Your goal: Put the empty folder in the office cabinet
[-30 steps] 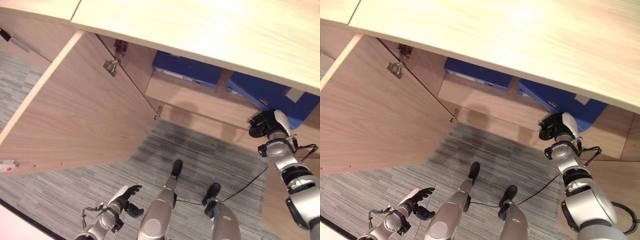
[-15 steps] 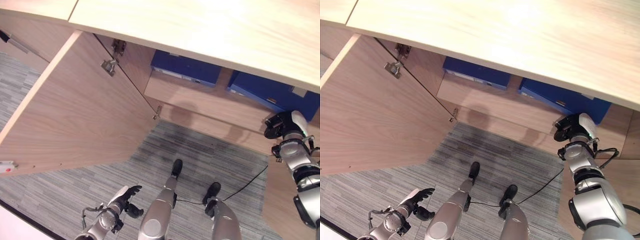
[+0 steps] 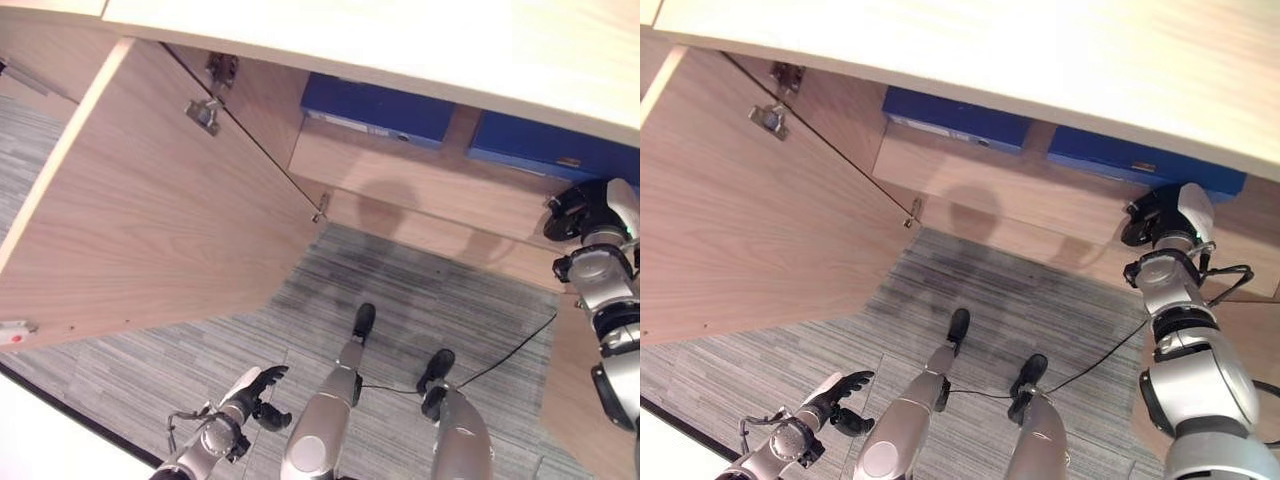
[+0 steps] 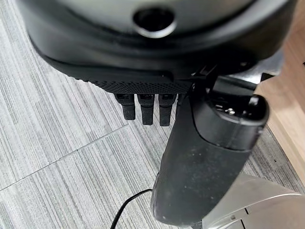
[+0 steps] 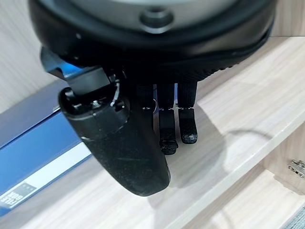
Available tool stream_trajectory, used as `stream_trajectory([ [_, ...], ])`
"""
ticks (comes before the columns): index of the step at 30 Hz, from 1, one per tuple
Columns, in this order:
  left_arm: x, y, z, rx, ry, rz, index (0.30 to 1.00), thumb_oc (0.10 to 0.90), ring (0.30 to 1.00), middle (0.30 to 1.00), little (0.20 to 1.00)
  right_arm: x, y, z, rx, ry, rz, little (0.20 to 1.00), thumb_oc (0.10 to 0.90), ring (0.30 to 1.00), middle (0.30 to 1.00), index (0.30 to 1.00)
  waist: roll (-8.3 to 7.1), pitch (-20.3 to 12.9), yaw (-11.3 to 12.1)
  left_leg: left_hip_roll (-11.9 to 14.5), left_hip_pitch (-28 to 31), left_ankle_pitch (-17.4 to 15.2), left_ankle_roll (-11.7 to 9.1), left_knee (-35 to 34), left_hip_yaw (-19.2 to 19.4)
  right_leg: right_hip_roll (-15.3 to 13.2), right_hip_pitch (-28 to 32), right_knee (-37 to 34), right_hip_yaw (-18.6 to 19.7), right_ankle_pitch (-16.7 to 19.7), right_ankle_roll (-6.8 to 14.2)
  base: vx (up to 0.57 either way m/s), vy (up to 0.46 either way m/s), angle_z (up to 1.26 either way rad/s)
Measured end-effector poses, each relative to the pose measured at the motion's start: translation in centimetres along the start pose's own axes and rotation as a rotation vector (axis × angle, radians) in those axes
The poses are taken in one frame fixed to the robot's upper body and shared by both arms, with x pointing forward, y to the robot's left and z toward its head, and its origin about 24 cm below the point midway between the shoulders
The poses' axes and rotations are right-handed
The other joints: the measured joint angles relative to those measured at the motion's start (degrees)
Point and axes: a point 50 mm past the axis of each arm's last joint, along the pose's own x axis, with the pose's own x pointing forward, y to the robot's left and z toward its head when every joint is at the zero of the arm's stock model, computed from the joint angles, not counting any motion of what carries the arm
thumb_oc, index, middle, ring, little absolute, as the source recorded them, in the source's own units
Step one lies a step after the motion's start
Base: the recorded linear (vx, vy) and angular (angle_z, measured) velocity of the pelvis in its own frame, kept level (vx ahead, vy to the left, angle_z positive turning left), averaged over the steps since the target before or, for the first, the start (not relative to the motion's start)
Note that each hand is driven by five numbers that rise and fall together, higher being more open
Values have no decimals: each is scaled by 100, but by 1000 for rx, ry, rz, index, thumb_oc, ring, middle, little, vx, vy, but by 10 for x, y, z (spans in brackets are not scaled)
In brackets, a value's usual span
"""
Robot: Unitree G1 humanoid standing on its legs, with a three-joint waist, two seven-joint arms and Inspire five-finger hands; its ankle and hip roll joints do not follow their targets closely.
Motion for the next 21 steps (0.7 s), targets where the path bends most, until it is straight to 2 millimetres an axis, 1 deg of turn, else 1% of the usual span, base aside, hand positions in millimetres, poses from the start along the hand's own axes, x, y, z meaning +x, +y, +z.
stream_trajectory([
  [5, 1, 0, 4, -8, -16, 0, 900, 800, 900, 900, 900, 2, -5, 4, -11, -10, -35, 300, 400, 300, 300, 300, 43, 20, 10, -2, -54, 39, -21, -33, -9, -31, -126, 136, 2, -47, -18, 0, 0, 0],
  [7, 1, 0, 6, -10, -27, 2, 900, 800, 900, 900, 900, 4, -9, 9, -20, -36, -62, 300, 400, 300, 300, 300, 53, 23, 0, 0, -159, 50, -19, -32, -32, -36, -255, 216, 2, -83, -18, 0, 0, 0],
  [11, 1, 0, 8, -11, -34, 3, 900, 800, 900, 900, 900, 5, -11, 12, -16, -46, -79, 300, 400, 300, 300, 300, 53, 24, 11, 5, -204, 66, -23, -32, -38, -46, -347, 316, 7, -111, -53, 0, 0, 0],
  [21, 1, 0, 8, -13, -33, 4, 900, 800, 900, 900, 900, 5, -11, 14, -29, -56, -85, 300, 400, 300, 300, 300, 53, 24, 7, 10, -203, 96, -34, -32, -35, -45, -352, 327, 7, -98, -86, 0, 0, 0],
])
